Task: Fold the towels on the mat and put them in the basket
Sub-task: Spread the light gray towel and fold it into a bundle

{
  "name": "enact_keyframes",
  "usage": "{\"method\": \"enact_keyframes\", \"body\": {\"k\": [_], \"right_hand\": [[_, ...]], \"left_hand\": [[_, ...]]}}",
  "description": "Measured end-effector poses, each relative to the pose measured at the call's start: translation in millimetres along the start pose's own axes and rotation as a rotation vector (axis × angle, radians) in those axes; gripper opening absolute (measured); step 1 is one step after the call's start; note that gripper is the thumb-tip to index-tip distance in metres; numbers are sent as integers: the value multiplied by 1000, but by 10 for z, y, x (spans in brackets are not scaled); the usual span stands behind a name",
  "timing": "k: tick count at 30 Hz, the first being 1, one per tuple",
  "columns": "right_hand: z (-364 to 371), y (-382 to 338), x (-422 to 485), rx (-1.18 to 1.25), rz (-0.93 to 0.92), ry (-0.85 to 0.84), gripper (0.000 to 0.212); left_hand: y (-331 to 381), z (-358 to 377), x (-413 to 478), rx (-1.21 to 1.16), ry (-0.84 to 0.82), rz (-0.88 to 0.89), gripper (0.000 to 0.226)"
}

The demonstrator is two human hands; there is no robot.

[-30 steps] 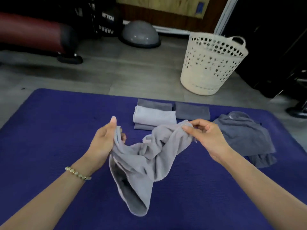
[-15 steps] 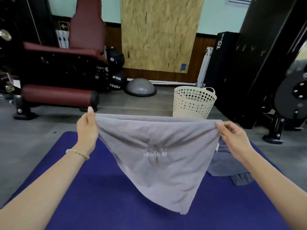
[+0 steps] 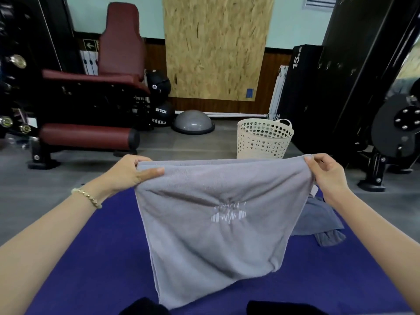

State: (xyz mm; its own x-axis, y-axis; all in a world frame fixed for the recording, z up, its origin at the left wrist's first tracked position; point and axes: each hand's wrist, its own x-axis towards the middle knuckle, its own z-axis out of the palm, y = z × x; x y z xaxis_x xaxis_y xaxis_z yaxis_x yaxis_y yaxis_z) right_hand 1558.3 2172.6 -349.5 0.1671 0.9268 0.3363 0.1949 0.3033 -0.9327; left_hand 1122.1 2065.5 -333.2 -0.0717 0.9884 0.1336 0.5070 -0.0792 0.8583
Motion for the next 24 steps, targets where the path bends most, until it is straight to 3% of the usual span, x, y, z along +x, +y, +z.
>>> {"method": "enact_keyframes", "body": {"k": [5,8,10,14,18,21,24], "right_hand": [[66,43,19,63,136,-96,9],[79,103,21,157,271,-322,37],[105,163,27,118,320,-460,50],[278,382,28,-123,320,-429,20],[438,595,112,-244,233,-415,10],[558,662,231,-208,282,-489,16],[662,658,357,-48,332,-447,27]], "left_hand": [[-103,16,20,-429,20,-111,77],[-264,28,84,-600,108,-193,49],[-427,42,154,-604,170,-240,36],[-729,192,307,-480,298,-261,18],[-876,326,508,-394,446,-281,31],[-919,321,711,-402,530,-268,20],[-861,271,906,-401,585,-218,10]]}}
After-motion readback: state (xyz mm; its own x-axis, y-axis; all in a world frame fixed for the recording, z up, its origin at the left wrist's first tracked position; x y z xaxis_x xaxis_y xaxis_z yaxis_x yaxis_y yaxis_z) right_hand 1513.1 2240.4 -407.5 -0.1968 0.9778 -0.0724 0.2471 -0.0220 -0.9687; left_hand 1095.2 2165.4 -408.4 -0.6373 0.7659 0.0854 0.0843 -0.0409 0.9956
